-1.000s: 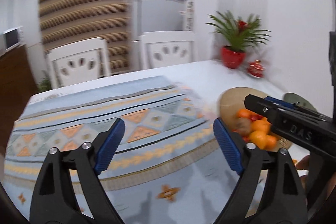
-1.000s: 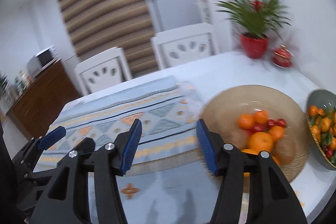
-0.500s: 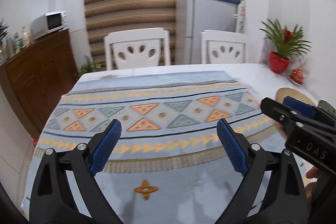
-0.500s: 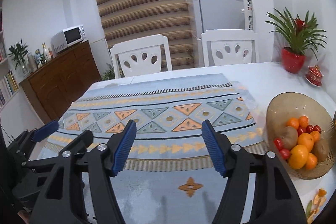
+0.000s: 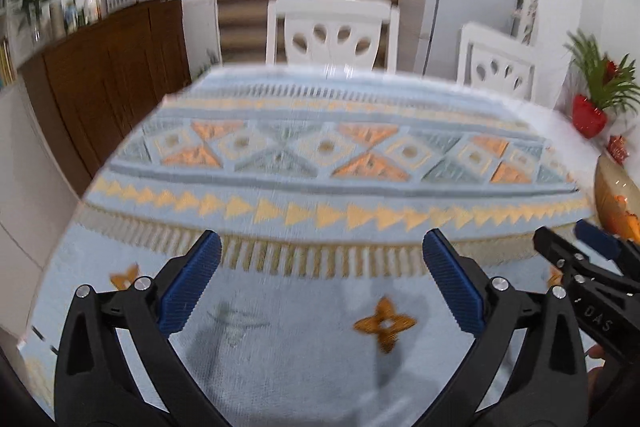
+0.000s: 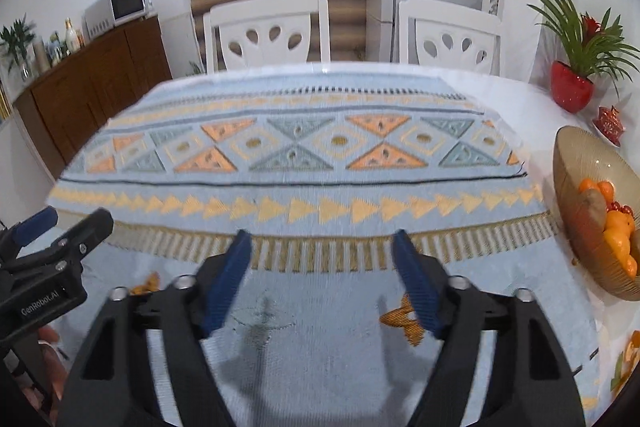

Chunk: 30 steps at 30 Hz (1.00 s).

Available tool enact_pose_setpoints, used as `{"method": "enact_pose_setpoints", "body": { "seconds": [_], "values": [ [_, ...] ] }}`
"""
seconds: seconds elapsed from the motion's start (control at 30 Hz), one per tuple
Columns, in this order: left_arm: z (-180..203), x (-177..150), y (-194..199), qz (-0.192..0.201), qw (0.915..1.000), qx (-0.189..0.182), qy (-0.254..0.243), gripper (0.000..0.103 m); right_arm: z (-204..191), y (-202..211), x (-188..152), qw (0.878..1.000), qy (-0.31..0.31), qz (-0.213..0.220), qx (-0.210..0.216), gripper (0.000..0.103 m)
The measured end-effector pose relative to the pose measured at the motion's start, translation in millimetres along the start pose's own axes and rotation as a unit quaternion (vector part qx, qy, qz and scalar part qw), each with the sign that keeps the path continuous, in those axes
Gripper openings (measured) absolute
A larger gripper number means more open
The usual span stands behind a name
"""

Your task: Organize fruits

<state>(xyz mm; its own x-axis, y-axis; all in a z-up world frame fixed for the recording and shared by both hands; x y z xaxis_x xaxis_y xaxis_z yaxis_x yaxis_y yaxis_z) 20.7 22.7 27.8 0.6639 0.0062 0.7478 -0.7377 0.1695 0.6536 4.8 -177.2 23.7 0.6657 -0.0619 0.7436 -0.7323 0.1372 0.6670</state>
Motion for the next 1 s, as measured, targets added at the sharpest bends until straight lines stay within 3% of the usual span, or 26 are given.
{"method": "enact_pose_setpoints", "body": {
  "seconds": [0.17,0.27,0.53,0.8,1.0],
  "values": [
    [-13,-19,-28,-0.059,0.9978,-0.006,0.030,0.100,-10,-20,-8,0.999,0.016,-0.023,-0.015,0.083],
    [-9,-20,-31,-0.062,0.9979,0.004,0.019,0.100,-7,-20,-7,0.999,0.012,-0.020,-0.022,0.098],
    [1,-23,-40,-0.080,0.9963,0.029,-0.014,0.100,-5,-27,-8,0.999,0.006,-0.035,-0.022,0.098],
    [1,-26,-49,-0.109,0.9934,0.031,-0.016,0.100,-5,-33,-10,0.998,0.010,-0.051,-0.036,0.098],
    [1,-28,-52,-0.116,0.9926,0.033,-0.015,0.100,0,-44,-14,0.996,0.000,-0.089,-0.028,0.098]
  ]
}}
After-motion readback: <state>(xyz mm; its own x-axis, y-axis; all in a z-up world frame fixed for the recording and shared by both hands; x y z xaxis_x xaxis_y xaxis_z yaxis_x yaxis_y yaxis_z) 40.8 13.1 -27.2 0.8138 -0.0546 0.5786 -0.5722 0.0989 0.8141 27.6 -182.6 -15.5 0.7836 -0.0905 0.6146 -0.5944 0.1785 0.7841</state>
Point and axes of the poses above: each gripper's, at about its wrist camera, not at the fingertips, and y roughly against the way its jaws point, z to its right, x to its top, the point moved 3 cm from there along -y, roughly the way its jaws point, and after that the axes turned 6 degrees about -x, right-handed, at the moved point
